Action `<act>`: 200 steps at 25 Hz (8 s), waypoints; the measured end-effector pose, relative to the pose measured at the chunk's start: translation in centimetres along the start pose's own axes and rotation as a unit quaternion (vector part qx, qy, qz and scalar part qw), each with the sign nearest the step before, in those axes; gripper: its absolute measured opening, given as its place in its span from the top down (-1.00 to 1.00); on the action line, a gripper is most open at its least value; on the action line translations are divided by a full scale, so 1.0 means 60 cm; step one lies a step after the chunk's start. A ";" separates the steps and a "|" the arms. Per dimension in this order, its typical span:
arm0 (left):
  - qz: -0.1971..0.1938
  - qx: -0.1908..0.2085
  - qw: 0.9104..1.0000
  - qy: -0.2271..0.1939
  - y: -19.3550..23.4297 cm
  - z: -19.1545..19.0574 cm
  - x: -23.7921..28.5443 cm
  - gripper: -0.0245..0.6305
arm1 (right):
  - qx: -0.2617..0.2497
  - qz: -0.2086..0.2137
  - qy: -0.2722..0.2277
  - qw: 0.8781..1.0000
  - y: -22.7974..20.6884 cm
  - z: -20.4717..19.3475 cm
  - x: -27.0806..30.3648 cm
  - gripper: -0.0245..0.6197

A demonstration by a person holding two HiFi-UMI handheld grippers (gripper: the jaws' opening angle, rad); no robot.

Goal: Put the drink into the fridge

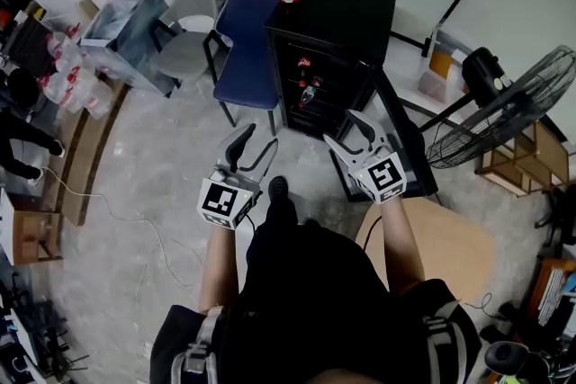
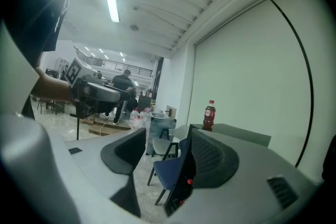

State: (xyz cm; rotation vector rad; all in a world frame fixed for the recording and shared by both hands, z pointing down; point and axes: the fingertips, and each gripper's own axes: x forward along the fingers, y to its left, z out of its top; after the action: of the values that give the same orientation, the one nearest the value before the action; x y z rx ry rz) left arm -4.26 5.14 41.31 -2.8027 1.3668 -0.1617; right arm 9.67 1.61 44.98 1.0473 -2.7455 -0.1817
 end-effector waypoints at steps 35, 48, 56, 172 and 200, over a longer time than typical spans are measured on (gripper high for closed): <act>-0.098 -0.001 0.995 -0.019 0.306 -0.013 0.164 0.31 | 0.005 -0.125 0.015 0.992 -0.152 0.032 0.277 0.14; -0.106 -0.007 0.994 -0.014 0.341 -0.028 0.173 0.35 | 0.000 -0.151 0.001 0.989 -0.206 0.081 0.318 0.20; -0.084 -0.006 0.996 -0.026 0.365 -0.019 0.181 0.36 | -0.019 -0.146 -0.003 0.989 -0.240 0.102 0.349 0.20; -0.070 -0.024 0.997 0.028 0.411 -0.096 0.163 0.40 | 0.056 -0.086 0.009 0.995 -0.170 0.009 0.412 0.50; -0.090 -0.019 0.993 0.073 0.370 -0.128 0.192 0.41 | 0.130 -0.181 0.119 0.968 -0.230 -0.299 0.344 0.50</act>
State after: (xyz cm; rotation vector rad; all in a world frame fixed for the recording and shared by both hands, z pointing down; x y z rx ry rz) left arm -15.40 -17.39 48.52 -2.9978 1.1488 -0.3551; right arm 7.59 -23.22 62.76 1.5253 -2.3878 0.2468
